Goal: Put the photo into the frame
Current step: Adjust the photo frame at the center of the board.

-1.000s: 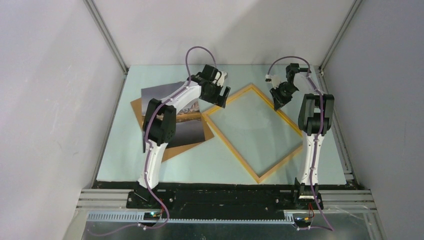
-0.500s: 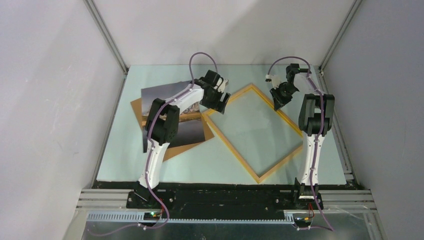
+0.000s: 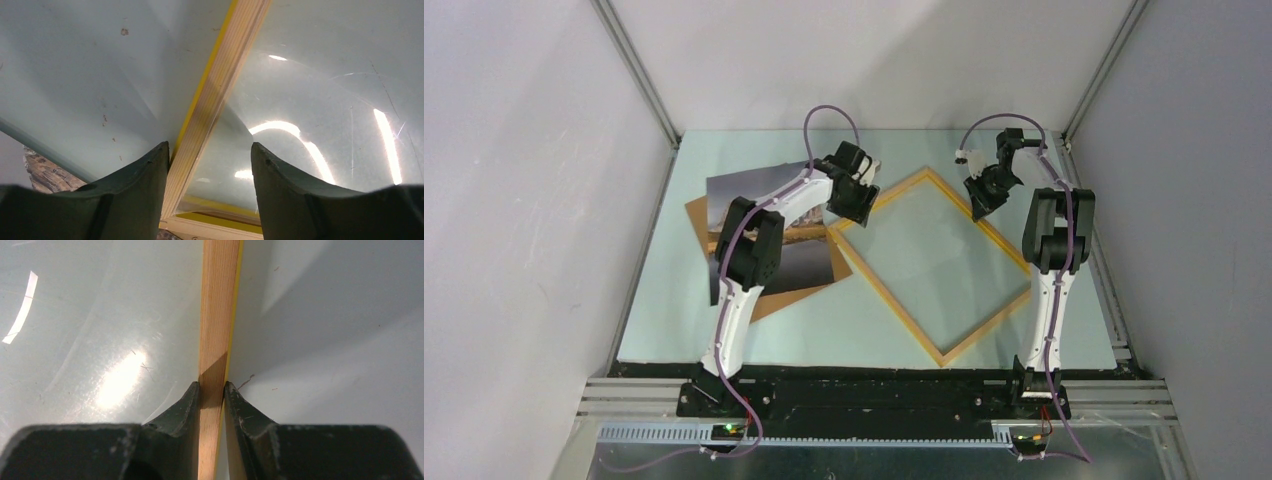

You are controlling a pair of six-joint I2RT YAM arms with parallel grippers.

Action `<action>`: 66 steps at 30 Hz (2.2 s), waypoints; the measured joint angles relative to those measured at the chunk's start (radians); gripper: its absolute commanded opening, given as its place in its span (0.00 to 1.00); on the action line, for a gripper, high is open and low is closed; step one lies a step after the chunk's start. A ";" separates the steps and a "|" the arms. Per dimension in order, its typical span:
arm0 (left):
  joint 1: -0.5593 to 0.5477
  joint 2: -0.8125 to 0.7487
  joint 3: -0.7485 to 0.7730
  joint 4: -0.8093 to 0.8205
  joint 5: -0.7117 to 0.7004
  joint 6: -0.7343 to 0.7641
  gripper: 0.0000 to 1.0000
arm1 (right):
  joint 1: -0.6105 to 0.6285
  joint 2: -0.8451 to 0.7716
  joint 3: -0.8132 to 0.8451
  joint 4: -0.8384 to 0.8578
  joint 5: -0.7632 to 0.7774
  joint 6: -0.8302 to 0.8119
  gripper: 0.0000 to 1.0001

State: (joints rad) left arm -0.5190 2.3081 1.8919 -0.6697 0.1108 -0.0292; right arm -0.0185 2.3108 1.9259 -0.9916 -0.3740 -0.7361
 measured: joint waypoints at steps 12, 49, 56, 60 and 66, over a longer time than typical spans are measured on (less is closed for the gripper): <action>0.017 -0.010 0.000 -0.003 0.014 0.002 0.40 | 0.000 -0.019 -0.031 0.026 0.006 0.000 0.00; 0.014 0.037 0.063 -0.031 0.193 -0.087 0.78 | -0.005 -0.171 -0.173 0.112 0.000 0.115 0.76; 0.014 0.037 0.063 -0.029 0.192 -0.119 0.79 | -0.023 -0.441 -0.352 0.126 0.007 0.100 0.75; 0.015 0.037 0.063 -0.029 0.191 -0.133 0.82 | -0.024 -0.575 -0.487 0.100 0.036 0.047 0.74; 0.016 0.037 0.063 -0.027 0.193 -0.140 0.86 | -0.019 -0.704 -0.730 0.064 0.077 -0.035 0.73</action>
State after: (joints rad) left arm -0.5026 2.3447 1.9549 -0.6971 0.3038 -0.1692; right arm -0.0376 1.6070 1.1957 -0.9279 -0.2974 -0.7715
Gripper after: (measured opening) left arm 0.846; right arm 0.737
